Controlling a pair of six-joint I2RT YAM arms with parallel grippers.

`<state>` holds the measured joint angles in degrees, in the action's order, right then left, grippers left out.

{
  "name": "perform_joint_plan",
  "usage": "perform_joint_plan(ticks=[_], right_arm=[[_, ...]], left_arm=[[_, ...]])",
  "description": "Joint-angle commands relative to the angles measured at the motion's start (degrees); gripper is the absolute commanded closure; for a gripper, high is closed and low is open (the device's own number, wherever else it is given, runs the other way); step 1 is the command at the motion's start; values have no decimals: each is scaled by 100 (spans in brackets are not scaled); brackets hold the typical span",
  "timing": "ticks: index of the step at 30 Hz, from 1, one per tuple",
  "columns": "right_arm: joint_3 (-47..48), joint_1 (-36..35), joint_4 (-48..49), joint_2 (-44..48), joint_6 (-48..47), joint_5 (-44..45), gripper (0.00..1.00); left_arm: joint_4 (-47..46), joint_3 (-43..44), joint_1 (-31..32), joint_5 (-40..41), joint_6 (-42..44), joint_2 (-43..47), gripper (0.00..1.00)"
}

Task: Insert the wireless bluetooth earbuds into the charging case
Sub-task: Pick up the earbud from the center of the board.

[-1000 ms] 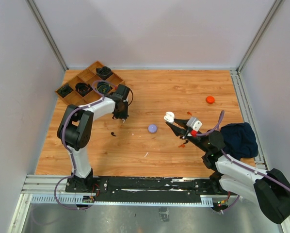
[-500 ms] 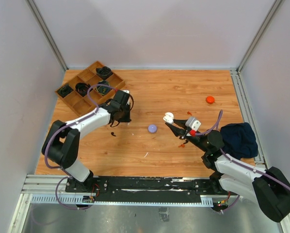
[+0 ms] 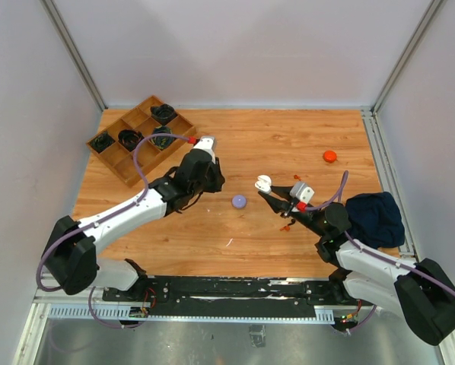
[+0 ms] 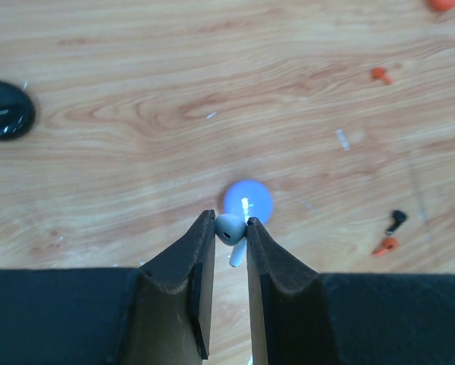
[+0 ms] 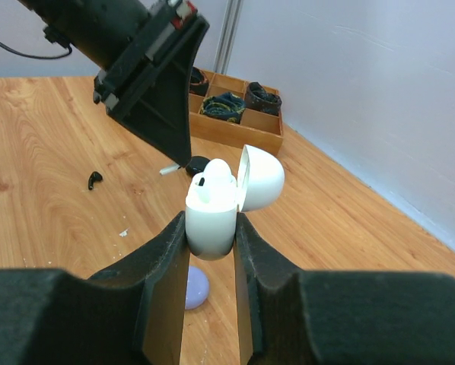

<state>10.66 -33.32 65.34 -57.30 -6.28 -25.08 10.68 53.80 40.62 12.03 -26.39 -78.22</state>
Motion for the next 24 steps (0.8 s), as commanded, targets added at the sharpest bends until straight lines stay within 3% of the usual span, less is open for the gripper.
perform_joint_plan(ticks=[1, 14, 24], right_arm=[[188, 11, 355, -39, 95, -72, 99], [356, 9, 932, -458, 357, 28, 99], [419, 7, 1668, -896, 612, 88, 99]], left_arm=[[-749, -96, 257, 185, 16, 531, 80], [-2331, -625, 779, -37, 1, 1349, 80], [-3244, -659, 1226, -156, 156, 1351, 79]])
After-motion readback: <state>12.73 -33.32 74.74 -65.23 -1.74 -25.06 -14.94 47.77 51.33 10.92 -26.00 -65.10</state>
